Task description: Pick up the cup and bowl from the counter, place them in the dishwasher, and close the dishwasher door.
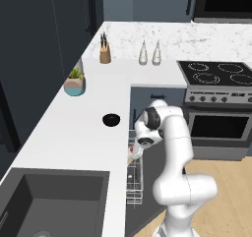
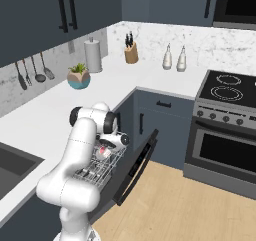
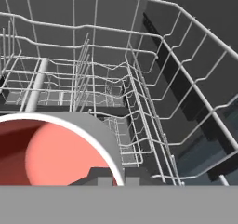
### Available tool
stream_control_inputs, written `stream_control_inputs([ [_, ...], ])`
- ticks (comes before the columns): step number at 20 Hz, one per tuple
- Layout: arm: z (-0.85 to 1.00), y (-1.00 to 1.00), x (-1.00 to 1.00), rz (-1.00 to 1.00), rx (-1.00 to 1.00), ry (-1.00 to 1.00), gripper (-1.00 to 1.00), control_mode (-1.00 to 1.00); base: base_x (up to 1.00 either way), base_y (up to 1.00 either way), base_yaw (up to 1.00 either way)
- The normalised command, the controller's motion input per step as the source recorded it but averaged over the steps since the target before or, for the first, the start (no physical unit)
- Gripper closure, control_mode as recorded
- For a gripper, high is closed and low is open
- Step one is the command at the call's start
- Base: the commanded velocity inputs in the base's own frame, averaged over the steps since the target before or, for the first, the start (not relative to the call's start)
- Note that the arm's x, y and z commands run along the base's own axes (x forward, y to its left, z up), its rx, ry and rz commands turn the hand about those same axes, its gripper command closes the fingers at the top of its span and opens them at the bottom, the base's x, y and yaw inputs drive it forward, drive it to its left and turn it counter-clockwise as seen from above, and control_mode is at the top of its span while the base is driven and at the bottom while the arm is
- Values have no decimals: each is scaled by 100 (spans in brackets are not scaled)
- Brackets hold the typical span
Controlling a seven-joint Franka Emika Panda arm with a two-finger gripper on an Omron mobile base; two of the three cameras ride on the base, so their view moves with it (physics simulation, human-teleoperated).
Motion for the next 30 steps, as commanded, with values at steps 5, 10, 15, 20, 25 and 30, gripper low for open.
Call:
stream_control_inputs([
  [5, -68, -6, -11, 9, -3, -3, -100, -100, 0, 0, 0],
  [10, -56, -60, -72, 10, -1, -13, -100, -100, 0, 0, 0],
  [15, -13, -70, -94, 2, 0, -12, -100, -100, 0, 0, 0],
  [20, 60, -4, -38, 0, 0, -13, -100, -100, 0, 0, 0],
  [25, 100, 0, -26, 0, -1, -11, -100, -100, 0, 0, 0],
  [30, 100, 0, -1, -2, -3, -8, -100, -100, 0, 0, 0],
])
